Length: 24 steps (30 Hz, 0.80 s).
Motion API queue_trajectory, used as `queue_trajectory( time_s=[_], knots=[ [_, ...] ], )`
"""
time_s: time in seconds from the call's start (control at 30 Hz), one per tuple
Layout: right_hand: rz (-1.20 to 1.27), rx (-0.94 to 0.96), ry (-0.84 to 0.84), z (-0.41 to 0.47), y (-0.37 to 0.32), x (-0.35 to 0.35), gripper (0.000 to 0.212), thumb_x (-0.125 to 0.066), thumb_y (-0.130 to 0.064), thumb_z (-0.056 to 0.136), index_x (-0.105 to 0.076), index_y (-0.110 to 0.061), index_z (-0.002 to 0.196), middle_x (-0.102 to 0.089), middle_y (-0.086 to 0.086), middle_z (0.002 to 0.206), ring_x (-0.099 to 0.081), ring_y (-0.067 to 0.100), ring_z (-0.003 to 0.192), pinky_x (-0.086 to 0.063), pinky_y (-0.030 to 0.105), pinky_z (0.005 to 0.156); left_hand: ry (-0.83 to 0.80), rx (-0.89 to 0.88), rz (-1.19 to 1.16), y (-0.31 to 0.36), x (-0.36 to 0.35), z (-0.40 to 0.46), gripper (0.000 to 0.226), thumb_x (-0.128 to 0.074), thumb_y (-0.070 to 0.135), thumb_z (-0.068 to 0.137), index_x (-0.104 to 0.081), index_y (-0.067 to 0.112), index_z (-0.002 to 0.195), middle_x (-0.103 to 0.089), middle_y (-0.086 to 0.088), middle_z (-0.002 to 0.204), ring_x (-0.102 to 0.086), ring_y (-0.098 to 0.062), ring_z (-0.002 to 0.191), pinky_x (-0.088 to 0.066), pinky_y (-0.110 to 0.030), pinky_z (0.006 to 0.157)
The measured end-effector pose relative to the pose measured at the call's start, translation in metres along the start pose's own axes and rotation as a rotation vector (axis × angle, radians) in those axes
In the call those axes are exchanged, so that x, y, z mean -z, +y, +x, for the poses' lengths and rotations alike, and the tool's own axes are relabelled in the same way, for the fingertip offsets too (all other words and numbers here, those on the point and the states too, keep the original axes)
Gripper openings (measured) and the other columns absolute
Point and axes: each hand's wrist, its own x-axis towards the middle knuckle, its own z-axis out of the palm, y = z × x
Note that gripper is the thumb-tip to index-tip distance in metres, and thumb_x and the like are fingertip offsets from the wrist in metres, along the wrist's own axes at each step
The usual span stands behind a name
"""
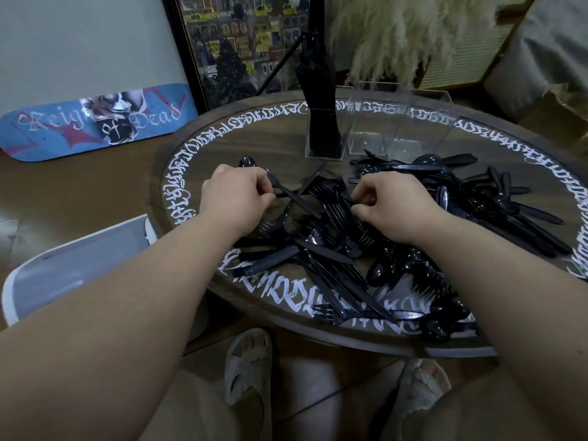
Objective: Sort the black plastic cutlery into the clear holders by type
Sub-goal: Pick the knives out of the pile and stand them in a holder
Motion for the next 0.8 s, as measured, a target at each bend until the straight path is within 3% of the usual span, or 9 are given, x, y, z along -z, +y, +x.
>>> queue_trajectory(
  time_s=[0.2, 0.3, 0.37, 0.53, 0.67, 0.8],
  knots=[
    [0.059, 0.031, -0.027, -0.008, -0.004, 0.005, 0.011, -0.068, -0.033, 0.085, -0.064, -0.023, 0.082, -0.06, -0.013, 0.075, -0.058, 0.008, 0.076, -0.046, 0.024, 0.072, 0.045, 0.033, -0.013, 0.005, 0.003, 0.002, 0.014, -0.063, 0.033, 0.088, -0.057, 0.033, 0.075, -0.058, 0.009, 0.082, -0.057, -0.023, 0.098, -0.048, -0.042, 0.086],
    [0.041, 0.027, -0.022, -0.007, -0.002, 0.004, 0.011, -0.067, -0.032, 0.085, -0.066, -0.023, 0.091, -0.06, -0.014, 0.077, -0.058, 0.01, 0.081, -0.045, 0.025, 0.074, 0.068, 0.045, -0.075, 0.002, 0.003, 0.003, 0.004, -0.063, 0.029, 0.089, -0.065, 0.029, 0.092, -0.059, 0.013, 0.081, -0.06, -0.018, 0.095, -0.049, -0.035, 0.087],
    [0.021, 0.009, -0.014, -0.005, 0.001, 0.002, 0.018, -0.066, -0.03, 0.086, -0.066, -0.022, 0.102, -0.06, -0.01, 0.083, -0.058, 0.013, 0.083, -0.044, 0.025, 0.075, 0.068, 0.051, -0.114, 0.001, 0.003, 0.003, 0.016, -0.063, 0.028, 0.09, -0.068, 0.027, 0.105, -0.061, 0.014, 0.082, -0.061, -0.016, 0.096, -0.047, -0.03, 0.087],
    [0.01, -0.042, 0.009, -0.003, 0.012, 0.0, 0.026, -0.063, -0.026, 0.089, -0.064, -0.02, 0.113, -0.061, -0.007, 0.09, -0.055, 0.014, 0.086, -0.042, 0.024, 0.078, 0.05, 0.035, -0.131, 0.005, 0.002, 0.005, 0.02, -0.06, 0.029, 0.091, -0.068, 0.03, 0.11, -0.06, 0.016, 0.085, -0.061, -0.013, 0.097, -0.041, -0.022, 0.08],
    [-0.069, -0.117, 0.119, 0.001, 0.033, 0.004, 0.027, -0.057, -0.019, 0.091, -0.065, -0.018, 0.116, -0.066, 0.003, 0.111, -0.059, 0.025, 0.104, -0.047, 0.031, 0.087, 0.014, -0.013, -0.123, 0.019, -0.004, 0.009, 0.02, -0.059, 0.026, 0.092, -0.068, 0.031, 0.109, -0.062, 0.016, 0.087, -0.061, -0.013, 0.096, -0.046, -0.026, 0.084],
    [-0.179, -0.229, 0.207, 0.012, 0.067, 0.007, 0.034, -0.047, -0.024, 0.095, -0.057, -0.019, 0.127, -0.055, 0.006, 0.128, -0.042, 0.035, 0.117, -0.036, 0.037, 0.097, -0.004, -0.068, -0.134, 0.036, -0.011, 0.013, 0.018, -0.06, 0.023, 0.091, -0.069, 0.03, 0.105, -0.062, 0.015, 0.085, -0.061, -0.012, 0.091, -0.045, -0.025, 0.079]
  ],
)
